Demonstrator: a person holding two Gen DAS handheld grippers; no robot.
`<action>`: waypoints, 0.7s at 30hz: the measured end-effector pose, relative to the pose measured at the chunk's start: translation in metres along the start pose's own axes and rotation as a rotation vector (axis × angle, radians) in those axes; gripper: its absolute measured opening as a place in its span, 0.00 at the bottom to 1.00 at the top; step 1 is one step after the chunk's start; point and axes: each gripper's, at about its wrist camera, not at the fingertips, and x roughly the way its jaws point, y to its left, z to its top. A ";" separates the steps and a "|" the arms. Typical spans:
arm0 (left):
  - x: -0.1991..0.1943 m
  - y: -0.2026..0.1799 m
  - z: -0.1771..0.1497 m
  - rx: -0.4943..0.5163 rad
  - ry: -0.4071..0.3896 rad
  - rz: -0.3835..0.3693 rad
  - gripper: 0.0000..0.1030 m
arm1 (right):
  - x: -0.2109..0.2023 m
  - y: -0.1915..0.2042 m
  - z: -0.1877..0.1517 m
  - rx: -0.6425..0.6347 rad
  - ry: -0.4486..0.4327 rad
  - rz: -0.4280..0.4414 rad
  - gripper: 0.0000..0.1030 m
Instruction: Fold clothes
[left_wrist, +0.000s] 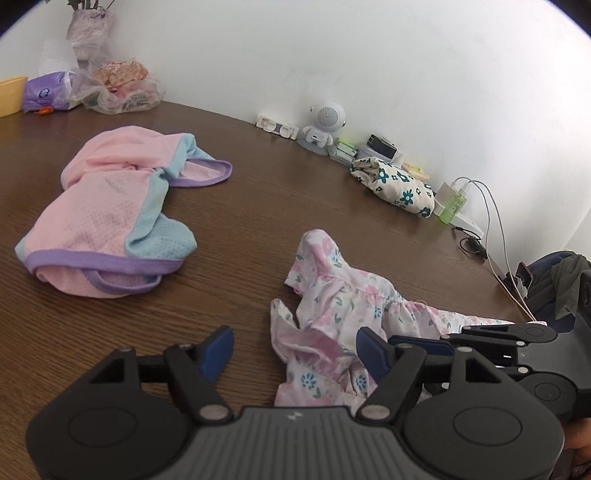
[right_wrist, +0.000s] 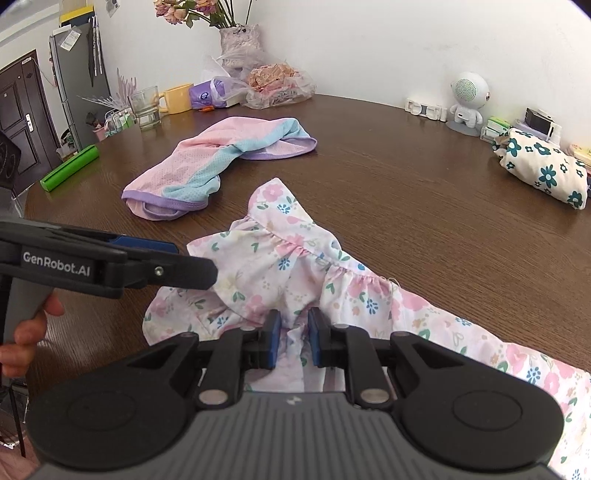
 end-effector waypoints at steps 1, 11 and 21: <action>0.004 -0.002 0.001 0.009 0.003 -0.016 0.71 | 0.000 -0.001 0.000 0.007 -0.003 0.004 0.16; 0.022 -0.006 0.001 -0.068 0.006 -0.073 0.08 | -0.002 -0.008 -0.003 0.043 -0.022 0.040 0.16; -0.001 -0.072 -0.006 0.314 -0.135 0.105 0.04 | -0.054 -0.023 -0.008 0.035 -0.121 0.025 0.16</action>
